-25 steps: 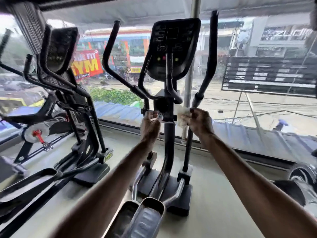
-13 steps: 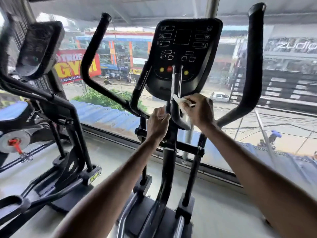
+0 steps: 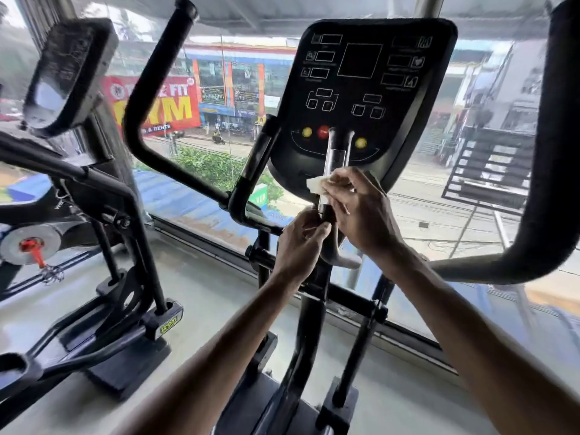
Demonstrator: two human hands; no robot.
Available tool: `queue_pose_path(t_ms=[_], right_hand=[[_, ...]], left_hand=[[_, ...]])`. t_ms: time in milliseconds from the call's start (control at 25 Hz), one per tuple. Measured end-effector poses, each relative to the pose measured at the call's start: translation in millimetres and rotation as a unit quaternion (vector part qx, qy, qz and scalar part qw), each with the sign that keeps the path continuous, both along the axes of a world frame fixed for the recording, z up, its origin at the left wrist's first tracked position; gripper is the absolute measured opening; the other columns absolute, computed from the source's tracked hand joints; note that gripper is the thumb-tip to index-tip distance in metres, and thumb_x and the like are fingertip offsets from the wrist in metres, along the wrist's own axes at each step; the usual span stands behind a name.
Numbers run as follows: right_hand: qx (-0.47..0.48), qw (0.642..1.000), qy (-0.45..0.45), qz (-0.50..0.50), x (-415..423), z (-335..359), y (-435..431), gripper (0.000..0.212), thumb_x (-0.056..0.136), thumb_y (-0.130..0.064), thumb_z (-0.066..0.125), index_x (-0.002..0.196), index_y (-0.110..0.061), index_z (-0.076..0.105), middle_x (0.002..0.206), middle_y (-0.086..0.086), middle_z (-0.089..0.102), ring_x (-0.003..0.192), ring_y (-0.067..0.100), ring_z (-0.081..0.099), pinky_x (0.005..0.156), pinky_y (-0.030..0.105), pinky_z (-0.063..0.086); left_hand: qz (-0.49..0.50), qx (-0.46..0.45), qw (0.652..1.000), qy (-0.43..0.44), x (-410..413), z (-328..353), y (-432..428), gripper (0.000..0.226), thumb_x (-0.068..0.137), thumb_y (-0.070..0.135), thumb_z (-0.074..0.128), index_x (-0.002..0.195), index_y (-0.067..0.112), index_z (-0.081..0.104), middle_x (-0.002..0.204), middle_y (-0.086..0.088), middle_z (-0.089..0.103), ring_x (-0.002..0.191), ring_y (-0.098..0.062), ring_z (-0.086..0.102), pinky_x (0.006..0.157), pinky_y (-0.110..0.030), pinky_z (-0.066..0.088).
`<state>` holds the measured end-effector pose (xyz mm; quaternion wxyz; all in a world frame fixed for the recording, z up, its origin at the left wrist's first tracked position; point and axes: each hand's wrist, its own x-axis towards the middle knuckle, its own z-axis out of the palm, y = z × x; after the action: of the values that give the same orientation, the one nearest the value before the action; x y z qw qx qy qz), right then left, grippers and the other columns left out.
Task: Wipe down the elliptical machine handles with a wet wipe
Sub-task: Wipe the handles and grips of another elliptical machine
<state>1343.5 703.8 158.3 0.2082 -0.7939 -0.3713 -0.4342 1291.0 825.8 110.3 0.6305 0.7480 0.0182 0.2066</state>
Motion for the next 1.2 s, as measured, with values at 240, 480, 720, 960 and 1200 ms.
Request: queue_pose_path(t_ms=[240,480,720,960,1200], right_hand=[[0.018,1.0,-0.002,0.003,17,14,8,0.011,0.088,-0.017,0.073,0.095,-0.009,0.078,0.103,0.001,0.066,0.095,0.023,0.059,0.082,0.02,0.047],[0.093,0.995,0.018,-0.023,37,46,16,0.017,0.091,-0.02,0.068,0.1,-0.009,0.078,0.108,0.001,0.064,0.099,0.022,0.057,0.086,0.014,0.039],[-0.019,0.999,0.028,0.031,33,41,5,0.009,0.088,-0.019,0.074,0.092,-0.013,0.079,0.098,-0.002,0.065,0.092,0.019,0.062,0.074,0.033,0.056],[0.074,0.997,0.0,-0.013,46,55,6,0.018,0.093,-0.025,0.069,0.103,-0.014,0.078,0.098,0.0,0.063,0.089,0.017,0.063,0.075,0.027,0.053],[0.049,0.997,-0.007,-0.056,49,65,17,0.015,0.091,-0.028,0.068,0.098,-0.018,0.078,0.102,-0.002,0.06,0.094,0.019,0.056,0.074,0.028,0.05]], left_hand=[[-0.007,-0.071,0.997,0.001,9,3,0,0.019,0.096,0.018,0.062,0.113,0.019,0.071,0.101,0.011,0.076,0.093,0.006,0.069,0.075,-0.007,0.047],[0.009,-0.083,0.997,0.0,9,6,-1,0.016,0.095,0.016,0.063,0.106,0.019,0.074,0.098,0.008,0.077,0.092,0.002,0.069,0.087,-0.022,0.054],[-0.001,-0.1,0.995,0.006,10,5,0,0.018,0.096,0.016,0.061,0.105,0.023,0.074,0.098,0.009,0.078,0.093,0.0,0.071,0.085,-0.022,0.054],[0.006,-0.091,0.996,0.0,13,11,-2,0.016,0.094,0.014,0.058,0.101,0.02,0.072,0.089,0.011,0.075,0.078,0.008,0.065,0.066,-0.006,0.045],[0.01,-0.085,0.996,-0.031,14,10,-3,0.02,0.092,0.008,0.06,0.089,0.025,0.07,0.08,0.013,0.072,0.075,0.005,0.065,0.066,-0.006,0.043]])
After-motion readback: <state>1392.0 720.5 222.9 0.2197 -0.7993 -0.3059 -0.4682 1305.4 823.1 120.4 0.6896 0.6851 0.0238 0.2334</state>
